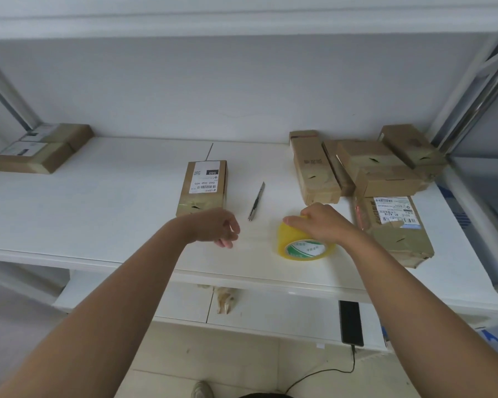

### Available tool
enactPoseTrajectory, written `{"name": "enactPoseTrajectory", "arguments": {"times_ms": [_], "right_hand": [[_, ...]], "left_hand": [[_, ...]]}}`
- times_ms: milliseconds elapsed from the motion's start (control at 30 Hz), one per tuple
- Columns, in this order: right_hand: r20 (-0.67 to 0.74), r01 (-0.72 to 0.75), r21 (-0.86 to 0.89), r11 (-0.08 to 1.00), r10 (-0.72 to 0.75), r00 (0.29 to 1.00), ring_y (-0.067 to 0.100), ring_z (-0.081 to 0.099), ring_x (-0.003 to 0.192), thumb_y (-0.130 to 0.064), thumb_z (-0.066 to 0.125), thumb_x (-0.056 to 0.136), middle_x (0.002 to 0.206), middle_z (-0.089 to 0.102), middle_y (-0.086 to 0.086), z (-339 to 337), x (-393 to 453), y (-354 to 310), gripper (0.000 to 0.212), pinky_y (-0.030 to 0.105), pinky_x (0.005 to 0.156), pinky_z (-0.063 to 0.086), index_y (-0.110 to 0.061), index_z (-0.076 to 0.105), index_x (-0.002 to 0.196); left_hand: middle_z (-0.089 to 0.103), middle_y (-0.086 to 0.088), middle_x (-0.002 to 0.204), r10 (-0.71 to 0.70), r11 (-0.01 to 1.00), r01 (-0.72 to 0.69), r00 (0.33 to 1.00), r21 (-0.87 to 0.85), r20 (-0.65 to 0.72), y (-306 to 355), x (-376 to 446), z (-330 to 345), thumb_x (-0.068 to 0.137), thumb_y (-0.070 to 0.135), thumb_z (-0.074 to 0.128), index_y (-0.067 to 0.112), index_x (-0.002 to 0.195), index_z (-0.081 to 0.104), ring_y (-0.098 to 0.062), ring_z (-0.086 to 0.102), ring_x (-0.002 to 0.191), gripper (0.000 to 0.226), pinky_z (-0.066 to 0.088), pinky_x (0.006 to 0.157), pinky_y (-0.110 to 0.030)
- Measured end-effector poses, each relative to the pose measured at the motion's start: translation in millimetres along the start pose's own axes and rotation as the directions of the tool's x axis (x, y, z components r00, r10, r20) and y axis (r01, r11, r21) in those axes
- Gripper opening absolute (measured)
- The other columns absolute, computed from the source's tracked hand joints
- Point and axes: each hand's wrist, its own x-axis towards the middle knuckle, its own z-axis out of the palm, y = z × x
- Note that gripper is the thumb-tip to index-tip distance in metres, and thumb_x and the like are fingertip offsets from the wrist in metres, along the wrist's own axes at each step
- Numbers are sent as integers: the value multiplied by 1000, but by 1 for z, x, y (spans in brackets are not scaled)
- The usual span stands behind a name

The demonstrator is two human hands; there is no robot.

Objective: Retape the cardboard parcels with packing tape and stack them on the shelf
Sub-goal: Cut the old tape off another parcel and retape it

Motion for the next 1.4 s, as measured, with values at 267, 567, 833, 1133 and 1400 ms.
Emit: {"name": "enactPoseTrajectory", "arguments": {"times_ms": [267,567,833,1133,1400], "right_hand": [[69,-3,53,999,-1,998,18,42,59,-64,57,87,64,40,-1,12,21,-24,57,33,59,28,-18,37,62],[77,24,-70,997,-18,997,19,51,64,-66,55,87,71,52,3,24,26,-44,60,32,59,34,-11,46,65],[51,-27,-271,962,42,998,20,56,75,-71,45,88,87,57,7,29,34,-55,60,31,57,39,-12,58,85],[-13,-107,-455,884,113,993,33,58,113,-80,15,91,123,61,13,6,52,-85,85,38,84,42,-15,61,122],[41,-74,-465,882,105,994,32,56,119,-18,46,94,128,59,10,64,116,-130,35,37,97,41,-14,60,126]], "left_hand": [[66,-12,89,-175,801,114,983,-588,-48,-35,-13,-8,94,3,62,3,93,64,-21,69,84,3,58,81,-33],[63,-15,80,-211,896,102,955,-433,-211,-38,-23,-14,89,-6,64,-6,93,67,-19,61,71,5,57,66,-20],[67,-11,87,-263,873,103,923,-477,-282,-41,-25,-31,83,-14,65,-2,81,66,-17,63,73,12,54,61,-19],[68,-10,82,-240,816,117,960,-566,-147,-49,-30,-38,89,-5,64,2,98,67,-17,68,73,12,57,76,-29],[68,-8,81,-149,787,52,983,-614,-107,-49,-31,-42,95,9,65,6,94,68,-18,67,80,5,57,79,-30]]}}
